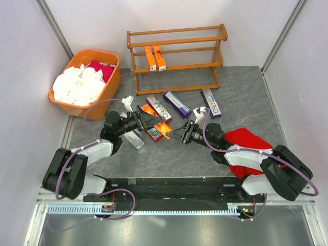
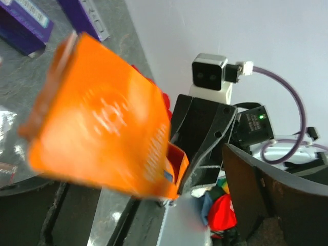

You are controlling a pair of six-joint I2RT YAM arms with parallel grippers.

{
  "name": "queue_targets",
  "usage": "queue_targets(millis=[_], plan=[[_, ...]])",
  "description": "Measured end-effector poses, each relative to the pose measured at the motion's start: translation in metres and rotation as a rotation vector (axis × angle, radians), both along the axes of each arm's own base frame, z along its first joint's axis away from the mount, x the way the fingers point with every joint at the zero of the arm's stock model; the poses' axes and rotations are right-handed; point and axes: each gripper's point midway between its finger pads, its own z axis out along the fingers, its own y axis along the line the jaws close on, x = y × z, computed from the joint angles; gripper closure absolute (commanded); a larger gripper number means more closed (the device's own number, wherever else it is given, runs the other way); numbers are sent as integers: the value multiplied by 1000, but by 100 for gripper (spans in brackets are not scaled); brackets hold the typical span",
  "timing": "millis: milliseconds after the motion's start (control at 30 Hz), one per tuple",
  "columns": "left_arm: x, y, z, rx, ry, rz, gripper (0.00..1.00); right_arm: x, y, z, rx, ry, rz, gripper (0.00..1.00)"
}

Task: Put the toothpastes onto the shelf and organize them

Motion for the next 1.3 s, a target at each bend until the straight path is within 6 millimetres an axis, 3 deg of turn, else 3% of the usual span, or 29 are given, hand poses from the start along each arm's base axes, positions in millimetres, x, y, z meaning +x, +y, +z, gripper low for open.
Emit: queue_targets(millis=[200,367,533,767,833,1067,1300], plan=[[7,20,3,173,-50,145,0,24,-6,-5,-74,8,-79,73],[11,52,8,308,-102,328,0,68,-16,9,-90,-34,-183,73],[12,72,0,400,-101,422,0,119,-24,17,-140,-62,-284,72],[12,77,-24,474,-46,417,0,209,-38,54,-184,-138,-435,72],[12,77,-29,485,-36,412,0,233,-44,56,-195,-136,-469,72],[11,77,-33,495,-26,404,0,310,-49,46,-258,-117,-526,71],[11,75,-30,484,-41,400,0,358,-44,29,-282,-92,-539,68]])
